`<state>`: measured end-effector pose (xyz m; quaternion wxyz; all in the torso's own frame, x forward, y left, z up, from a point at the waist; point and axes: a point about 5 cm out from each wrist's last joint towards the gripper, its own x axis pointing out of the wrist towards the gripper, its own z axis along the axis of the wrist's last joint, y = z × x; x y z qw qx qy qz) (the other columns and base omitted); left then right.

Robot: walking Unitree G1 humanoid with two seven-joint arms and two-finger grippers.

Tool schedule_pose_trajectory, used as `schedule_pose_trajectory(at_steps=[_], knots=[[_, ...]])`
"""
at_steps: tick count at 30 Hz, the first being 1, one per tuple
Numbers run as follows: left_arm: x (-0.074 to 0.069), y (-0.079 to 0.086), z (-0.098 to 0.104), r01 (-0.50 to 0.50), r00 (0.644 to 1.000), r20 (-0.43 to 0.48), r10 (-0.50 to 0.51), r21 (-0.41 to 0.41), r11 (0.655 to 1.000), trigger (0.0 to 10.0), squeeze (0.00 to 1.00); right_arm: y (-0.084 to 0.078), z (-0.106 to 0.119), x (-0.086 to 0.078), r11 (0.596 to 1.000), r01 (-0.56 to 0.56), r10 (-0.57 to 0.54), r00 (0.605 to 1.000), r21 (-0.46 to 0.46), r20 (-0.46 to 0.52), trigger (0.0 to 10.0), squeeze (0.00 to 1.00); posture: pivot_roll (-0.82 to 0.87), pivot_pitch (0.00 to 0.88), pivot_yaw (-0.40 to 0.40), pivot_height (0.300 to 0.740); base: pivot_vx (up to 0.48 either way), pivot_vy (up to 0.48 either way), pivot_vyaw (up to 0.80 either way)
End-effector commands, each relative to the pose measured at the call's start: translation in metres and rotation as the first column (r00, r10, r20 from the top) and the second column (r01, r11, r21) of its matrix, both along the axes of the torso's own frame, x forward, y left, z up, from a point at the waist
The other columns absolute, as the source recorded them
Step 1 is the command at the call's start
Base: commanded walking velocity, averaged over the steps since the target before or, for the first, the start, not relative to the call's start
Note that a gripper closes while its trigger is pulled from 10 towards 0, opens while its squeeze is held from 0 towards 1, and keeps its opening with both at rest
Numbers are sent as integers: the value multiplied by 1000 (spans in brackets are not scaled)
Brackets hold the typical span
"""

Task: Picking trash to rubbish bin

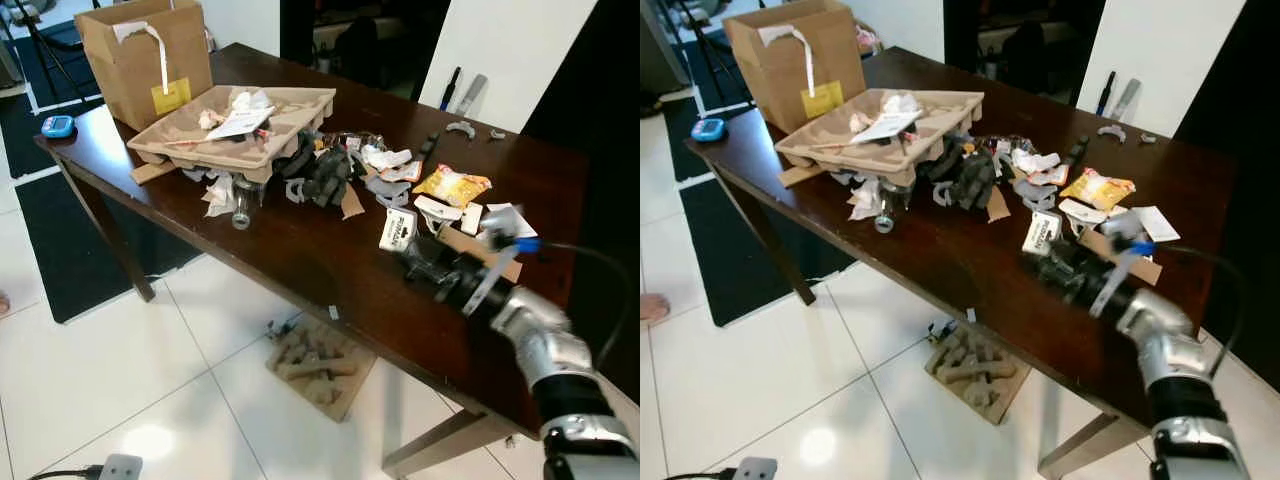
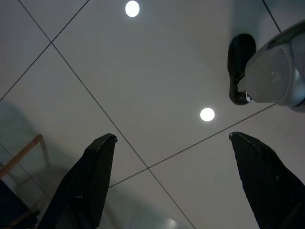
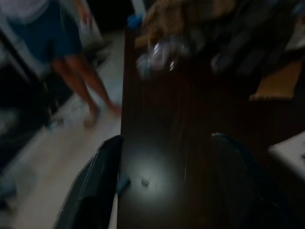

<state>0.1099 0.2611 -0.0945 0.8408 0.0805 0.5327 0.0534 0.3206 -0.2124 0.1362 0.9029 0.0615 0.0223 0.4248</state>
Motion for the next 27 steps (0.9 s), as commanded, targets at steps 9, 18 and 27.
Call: schedule_pose_trajectory(at_steps=[9, 18, 27], knots=[[-15, -3, -5, 13, 998, -64, -14, -14, 1000, 10000, 0, 8, -24, 11, 966, 190, -197, 980, -174, -29, 10000, 0, 113, 103, -1, 740, 0, 0, 0], [-31, -4, -9, 3, 994, -112, -4, -9, 1000, 10000, 0, -5, -19, 24, 906, 399, -404, 915, -138, -9, 10000, 0, 115, 106, 2, 740, 0, 0, 0], [-36, -5, -11, 1, 992, -125, -3, -12, 1000, 10000, 0, -1, -39, 28, 825, 494, -526, 849, -275, -53, 10000, 0, 106, 117, -11, 740, 0, 0, 0]])
